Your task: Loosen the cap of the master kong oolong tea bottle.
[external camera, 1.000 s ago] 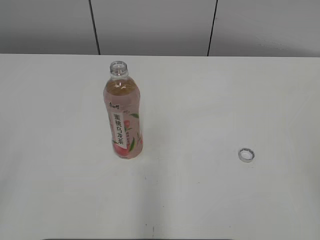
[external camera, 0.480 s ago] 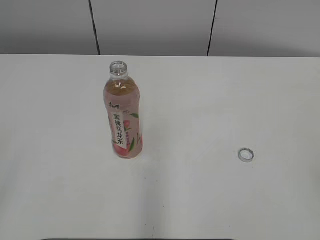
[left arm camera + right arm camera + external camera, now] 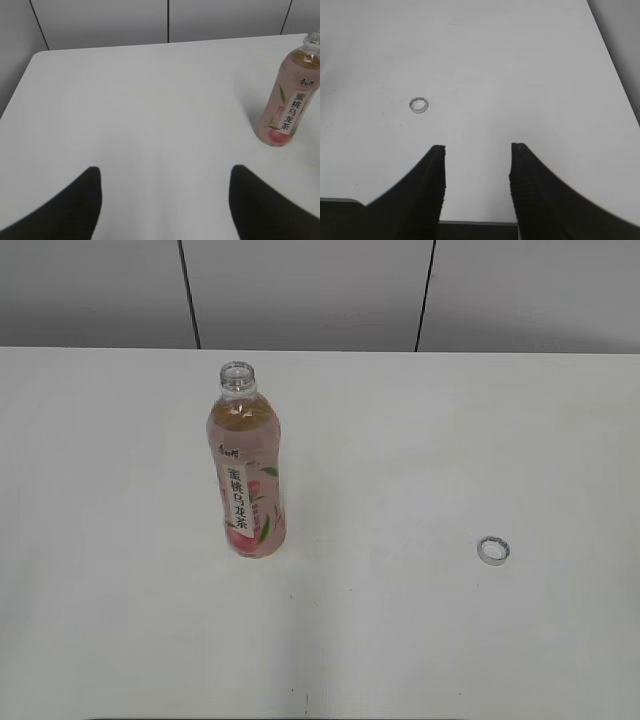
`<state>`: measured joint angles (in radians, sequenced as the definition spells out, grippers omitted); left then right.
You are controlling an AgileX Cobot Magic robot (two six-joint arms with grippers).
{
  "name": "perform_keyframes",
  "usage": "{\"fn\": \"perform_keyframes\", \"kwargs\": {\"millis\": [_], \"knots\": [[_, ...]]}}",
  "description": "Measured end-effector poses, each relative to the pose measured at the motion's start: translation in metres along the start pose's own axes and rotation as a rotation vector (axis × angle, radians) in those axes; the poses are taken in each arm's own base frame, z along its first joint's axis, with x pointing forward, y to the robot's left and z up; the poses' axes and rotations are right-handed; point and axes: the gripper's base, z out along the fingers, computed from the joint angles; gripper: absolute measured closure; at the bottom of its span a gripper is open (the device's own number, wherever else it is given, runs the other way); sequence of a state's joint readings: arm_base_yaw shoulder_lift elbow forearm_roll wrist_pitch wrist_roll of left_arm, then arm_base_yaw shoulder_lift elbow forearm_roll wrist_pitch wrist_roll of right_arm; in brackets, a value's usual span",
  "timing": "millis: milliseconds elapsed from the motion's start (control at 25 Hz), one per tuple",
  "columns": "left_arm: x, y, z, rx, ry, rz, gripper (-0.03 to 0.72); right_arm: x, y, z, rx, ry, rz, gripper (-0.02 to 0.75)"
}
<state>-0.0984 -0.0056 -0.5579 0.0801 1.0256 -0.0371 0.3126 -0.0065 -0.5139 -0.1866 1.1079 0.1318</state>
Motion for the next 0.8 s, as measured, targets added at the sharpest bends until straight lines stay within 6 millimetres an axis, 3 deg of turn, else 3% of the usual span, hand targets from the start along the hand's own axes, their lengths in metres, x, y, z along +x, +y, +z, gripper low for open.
{"fn": "perform_keyframes", "kwargs": {"millis": [800], "knots": [[0.0001,-0.0004,-0.0002,-0.024,0.001,-0.010,0.234,0.0005,0.0005,-0.0010,0.058,0.002,0.033,0.419]]}}
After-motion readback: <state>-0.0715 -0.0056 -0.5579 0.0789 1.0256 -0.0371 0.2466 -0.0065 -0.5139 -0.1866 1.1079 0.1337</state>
